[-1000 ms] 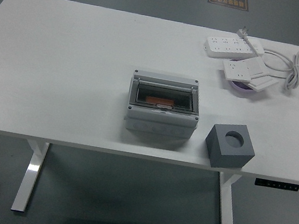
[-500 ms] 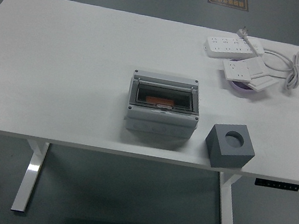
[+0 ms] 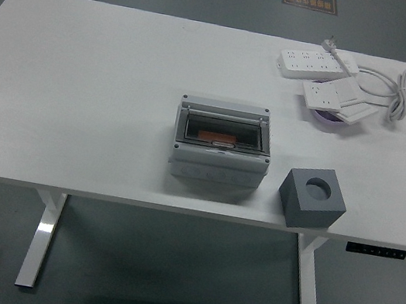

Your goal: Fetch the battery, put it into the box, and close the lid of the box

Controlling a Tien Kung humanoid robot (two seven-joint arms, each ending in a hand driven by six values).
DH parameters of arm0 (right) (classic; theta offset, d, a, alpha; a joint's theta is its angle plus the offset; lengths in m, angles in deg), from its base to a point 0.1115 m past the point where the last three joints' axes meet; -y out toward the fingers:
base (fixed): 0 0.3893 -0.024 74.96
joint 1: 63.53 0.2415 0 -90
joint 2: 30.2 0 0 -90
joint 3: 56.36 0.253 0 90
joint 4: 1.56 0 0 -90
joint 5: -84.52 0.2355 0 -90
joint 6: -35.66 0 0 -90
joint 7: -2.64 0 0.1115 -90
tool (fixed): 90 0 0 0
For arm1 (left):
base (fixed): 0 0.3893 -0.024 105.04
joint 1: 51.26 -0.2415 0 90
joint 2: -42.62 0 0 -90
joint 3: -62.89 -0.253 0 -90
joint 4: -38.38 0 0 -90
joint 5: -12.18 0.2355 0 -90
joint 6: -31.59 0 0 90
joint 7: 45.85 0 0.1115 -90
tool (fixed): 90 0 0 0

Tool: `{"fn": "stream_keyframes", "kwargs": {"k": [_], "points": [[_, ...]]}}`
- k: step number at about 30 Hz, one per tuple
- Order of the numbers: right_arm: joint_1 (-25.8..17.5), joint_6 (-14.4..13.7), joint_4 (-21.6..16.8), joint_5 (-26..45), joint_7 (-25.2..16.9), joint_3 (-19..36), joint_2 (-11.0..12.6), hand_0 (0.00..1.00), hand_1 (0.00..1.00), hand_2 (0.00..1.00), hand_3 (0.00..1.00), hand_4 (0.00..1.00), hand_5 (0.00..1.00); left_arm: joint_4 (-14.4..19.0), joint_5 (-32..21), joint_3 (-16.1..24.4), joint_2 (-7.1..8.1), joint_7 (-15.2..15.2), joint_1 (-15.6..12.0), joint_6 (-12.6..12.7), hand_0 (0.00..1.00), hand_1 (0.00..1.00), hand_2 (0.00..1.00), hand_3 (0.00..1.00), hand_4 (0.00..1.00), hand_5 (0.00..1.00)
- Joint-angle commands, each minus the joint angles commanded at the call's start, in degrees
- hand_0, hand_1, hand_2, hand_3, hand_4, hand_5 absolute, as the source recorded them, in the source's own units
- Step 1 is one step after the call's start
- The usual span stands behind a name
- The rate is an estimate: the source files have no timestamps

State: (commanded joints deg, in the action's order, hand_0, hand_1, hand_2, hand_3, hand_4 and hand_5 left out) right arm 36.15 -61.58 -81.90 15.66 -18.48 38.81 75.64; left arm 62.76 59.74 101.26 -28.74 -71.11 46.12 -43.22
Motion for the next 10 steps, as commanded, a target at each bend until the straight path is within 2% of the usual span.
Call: {"fn": "stream_keyframes", "kwargs": {"k": [5,6,10], "points": [[0.0,0.1,0.3,0.7,-0.1,0.3,0.0,0.642,0.582,0.561,0.587,0.494,0.002,0.0,-0.1,0.0,0.0,0.0,0.0,0.1,0.629,0.697,0.579,0.544,0.496,0.002],[0.0,0.1,0.3,0.8,-0.2,0.3,0.0,0.64,0.581,0.558,0.54,0.516,0.002,0.0,-0.1,-0.1,0.0,0.1,0.0,0.1,0.629,0.697,0.578,0.544,0.492,0.002],[0.1,0.0,0.4,1.2,-0.2,0.4,-0.1,0.64,0.581,0.558,0.54,0.516,0.002,0.0,-0.2,-0.1,-0.02,0.1,0.0,0.2,0.629,0.697,0.578,0.544,0.492,0.002]]}}
